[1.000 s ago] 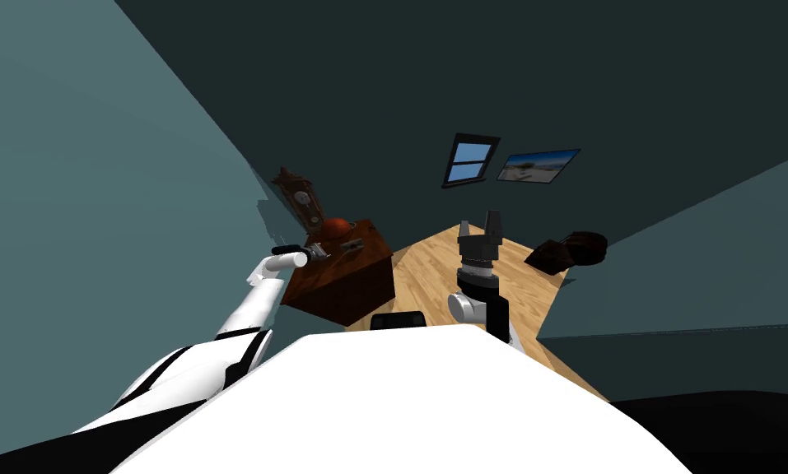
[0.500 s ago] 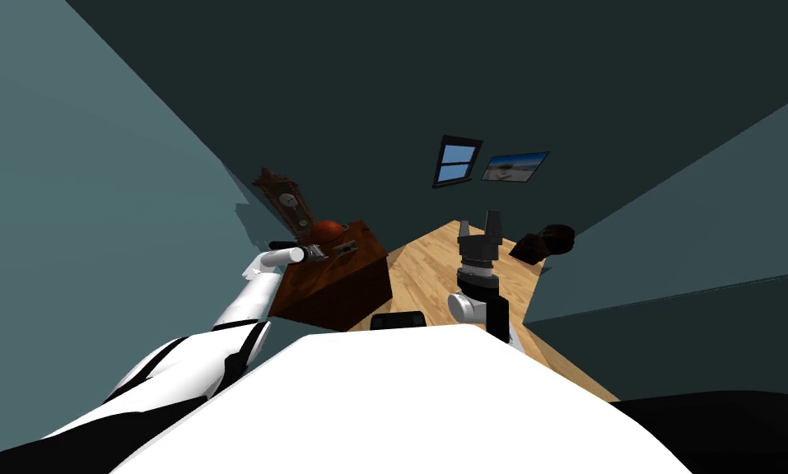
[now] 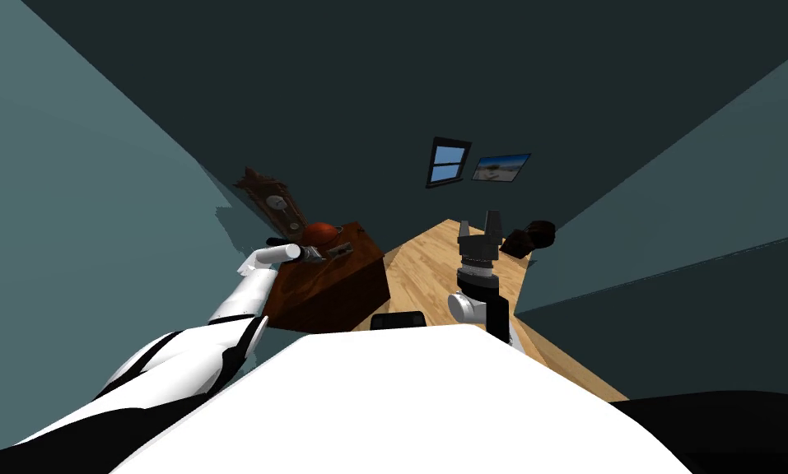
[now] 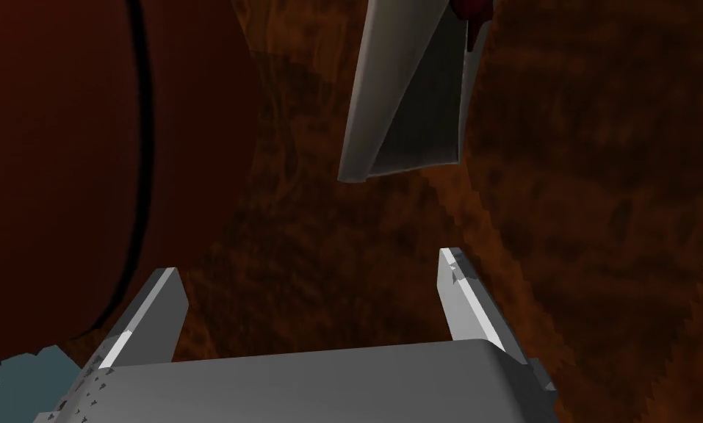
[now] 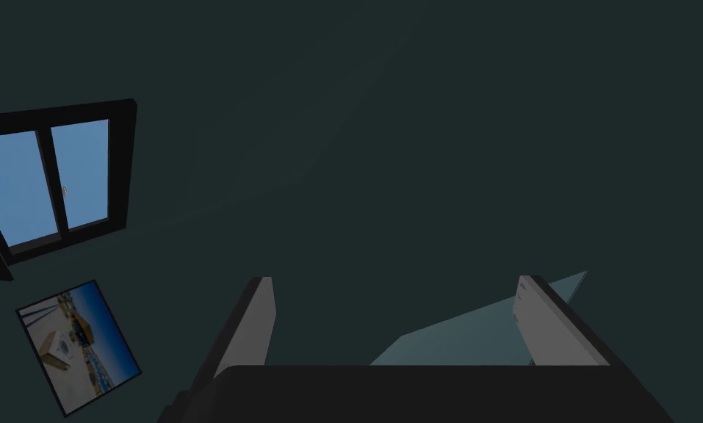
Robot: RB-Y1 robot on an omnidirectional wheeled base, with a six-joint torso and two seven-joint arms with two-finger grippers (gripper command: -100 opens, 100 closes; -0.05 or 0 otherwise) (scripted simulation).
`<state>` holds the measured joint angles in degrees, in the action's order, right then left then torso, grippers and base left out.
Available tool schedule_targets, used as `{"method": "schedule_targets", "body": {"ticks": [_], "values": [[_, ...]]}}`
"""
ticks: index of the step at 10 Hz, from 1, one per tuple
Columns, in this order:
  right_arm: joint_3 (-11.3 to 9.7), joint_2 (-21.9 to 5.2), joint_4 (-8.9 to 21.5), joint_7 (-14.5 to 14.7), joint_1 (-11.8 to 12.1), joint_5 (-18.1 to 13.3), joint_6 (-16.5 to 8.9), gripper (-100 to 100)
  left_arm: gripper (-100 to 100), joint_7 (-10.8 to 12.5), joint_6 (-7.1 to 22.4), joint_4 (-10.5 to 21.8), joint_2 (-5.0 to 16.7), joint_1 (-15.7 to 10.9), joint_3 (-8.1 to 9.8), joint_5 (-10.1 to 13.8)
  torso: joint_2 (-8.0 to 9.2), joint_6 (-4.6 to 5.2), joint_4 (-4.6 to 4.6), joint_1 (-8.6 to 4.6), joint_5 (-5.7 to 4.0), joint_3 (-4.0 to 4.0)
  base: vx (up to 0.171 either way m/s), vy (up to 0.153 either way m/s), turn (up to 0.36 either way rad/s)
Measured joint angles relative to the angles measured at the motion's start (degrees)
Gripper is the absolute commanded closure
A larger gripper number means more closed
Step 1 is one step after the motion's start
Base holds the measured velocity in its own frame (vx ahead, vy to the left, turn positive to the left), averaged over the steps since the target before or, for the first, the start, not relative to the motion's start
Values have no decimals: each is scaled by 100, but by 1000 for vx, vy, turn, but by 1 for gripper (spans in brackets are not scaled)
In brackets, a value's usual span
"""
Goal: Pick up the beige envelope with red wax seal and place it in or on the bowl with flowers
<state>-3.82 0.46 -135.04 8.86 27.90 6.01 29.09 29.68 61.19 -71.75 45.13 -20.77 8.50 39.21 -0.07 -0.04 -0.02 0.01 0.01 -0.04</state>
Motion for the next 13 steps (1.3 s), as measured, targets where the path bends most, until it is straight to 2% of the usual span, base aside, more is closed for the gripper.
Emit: {"method": "schedule_targets", "body": {"ticks": [13], "values": [[1,0,0,0,1,0,0,0,-100,221,1895,893,480,-703,-159,299,-30,10,-8,1,6,-19,9,7,-119]]}}
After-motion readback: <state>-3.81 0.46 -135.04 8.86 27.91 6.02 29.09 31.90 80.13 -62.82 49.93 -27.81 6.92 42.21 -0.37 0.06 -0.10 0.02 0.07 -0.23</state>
